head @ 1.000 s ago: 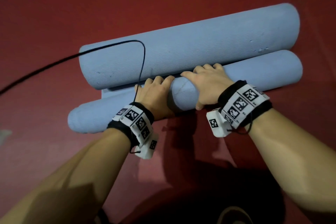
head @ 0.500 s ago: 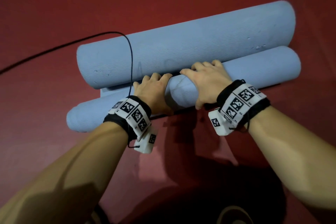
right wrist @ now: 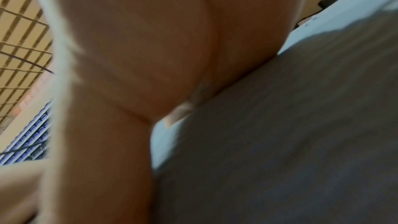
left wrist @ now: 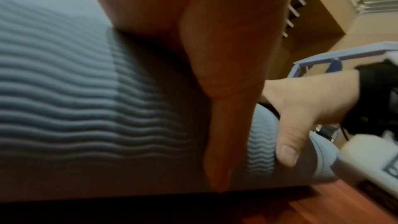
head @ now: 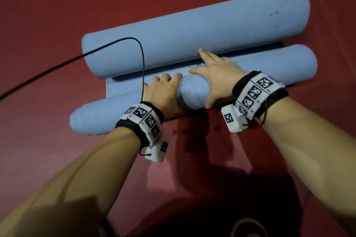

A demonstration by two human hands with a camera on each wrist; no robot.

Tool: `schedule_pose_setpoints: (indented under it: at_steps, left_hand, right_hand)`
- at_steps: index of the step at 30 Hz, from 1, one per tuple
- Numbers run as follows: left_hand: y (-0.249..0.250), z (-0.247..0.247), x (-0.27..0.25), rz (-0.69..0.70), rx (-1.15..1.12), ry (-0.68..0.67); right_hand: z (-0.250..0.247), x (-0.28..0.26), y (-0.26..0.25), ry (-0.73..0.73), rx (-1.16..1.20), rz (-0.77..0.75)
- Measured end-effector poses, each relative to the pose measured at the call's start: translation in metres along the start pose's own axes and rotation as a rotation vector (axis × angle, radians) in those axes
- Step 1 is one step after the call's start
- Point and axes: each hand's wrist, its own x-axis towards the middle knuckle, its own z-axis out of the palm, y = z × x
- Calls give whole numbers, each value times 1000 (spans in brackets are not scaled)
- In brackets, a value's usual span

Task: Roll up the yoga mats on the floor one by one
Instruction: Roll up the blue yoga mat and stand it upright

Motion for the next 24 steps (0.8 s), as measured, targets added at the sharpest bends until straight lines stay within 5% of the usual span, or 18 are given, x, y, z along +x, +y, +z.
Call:
schedule_pose_setpoints:
  at_steps: [10,21,24]
  left_hand:
    - [-1,-19,2,26,-31,-134]
    - [-17,-14,2,64,-341,-403]
    - [-5,-19,0,62,-187,-386]
  right_hand:
    - [-2,-21,-1,27,50,14]
    - [13,-31,-5,33,201,-47]
    - [8,-23,-3,13,218,-58]
